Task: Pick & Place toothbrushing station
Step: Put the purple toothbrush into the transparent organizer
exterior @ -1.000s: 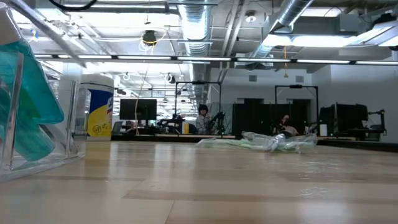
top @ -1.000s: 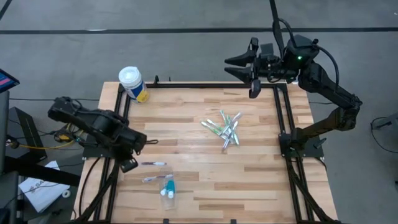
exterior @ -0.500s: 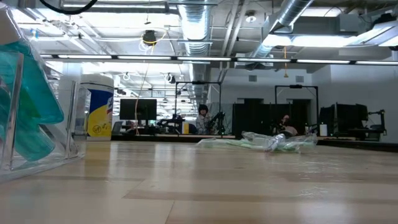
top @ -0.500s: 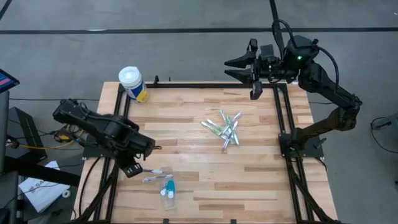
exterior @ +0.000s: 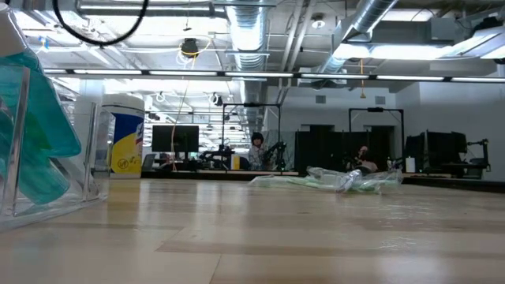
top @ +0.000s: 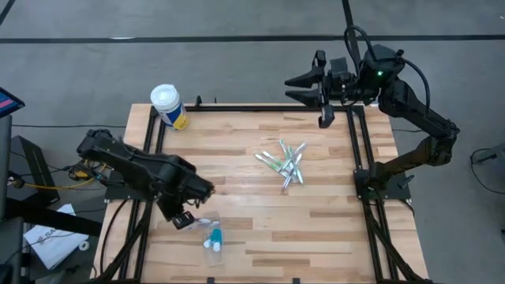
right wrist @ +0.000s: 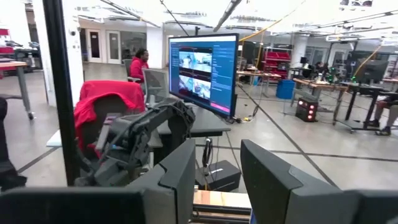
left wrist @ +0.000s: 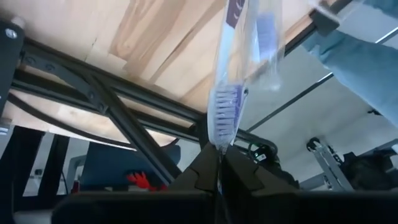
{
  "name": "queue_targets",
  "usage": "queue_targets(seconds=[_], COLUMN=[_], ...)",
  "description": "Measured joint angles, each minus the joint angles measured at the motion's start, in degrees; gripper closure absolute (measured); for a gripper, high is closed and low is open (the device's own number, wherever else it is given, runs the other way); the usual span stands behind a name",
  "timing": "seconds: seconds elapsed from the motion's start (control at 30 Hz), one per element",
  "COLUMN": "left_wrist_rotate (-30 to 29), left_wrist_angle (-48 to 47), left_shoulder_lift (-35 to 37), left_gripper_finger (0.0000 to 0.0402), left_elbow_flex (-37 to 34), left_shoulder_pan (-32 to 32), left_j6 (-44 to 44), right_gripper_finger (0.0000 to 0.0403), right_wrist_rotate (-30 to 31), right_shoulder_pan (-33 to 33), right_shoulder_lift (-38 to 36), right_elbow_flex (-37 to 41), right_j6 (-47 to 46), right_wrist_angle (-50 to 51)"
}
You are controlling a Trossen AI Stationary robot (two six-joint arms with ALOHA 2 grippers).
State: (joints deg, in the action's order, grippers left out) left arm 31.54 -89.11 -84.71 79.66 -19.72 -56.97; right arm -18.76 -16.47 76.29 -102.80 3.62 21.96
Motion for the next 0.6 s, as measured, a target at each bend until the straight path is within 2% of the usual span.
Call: queue_targets(seconds=[0.47, 0.6], left_wrist_rotate=[0.4, 3.6], left_wrist_angle=[5.2, 6.5], left_shoulder_lift=[-4.4, -6.6], left_gripper_finger=[0.0401, 0.04], left_elbow_flex=[0.0, 0.0], left_shoulder_pan=[9.2, 10.0], left_j6=[7.2, 10.4], right_gripper_finger=[0.0285, 0.0285], right_wrist_rotate=[-0.9, -0.9], right_shoulder_pan=[0.0, 0.0], right_shoulder_lift=[0.0, 0.0], right_elbow_flex=[0.0, 0.0], right_j6=[0.8, 1.5], right_wrist_angle=[0.5, 1.0])
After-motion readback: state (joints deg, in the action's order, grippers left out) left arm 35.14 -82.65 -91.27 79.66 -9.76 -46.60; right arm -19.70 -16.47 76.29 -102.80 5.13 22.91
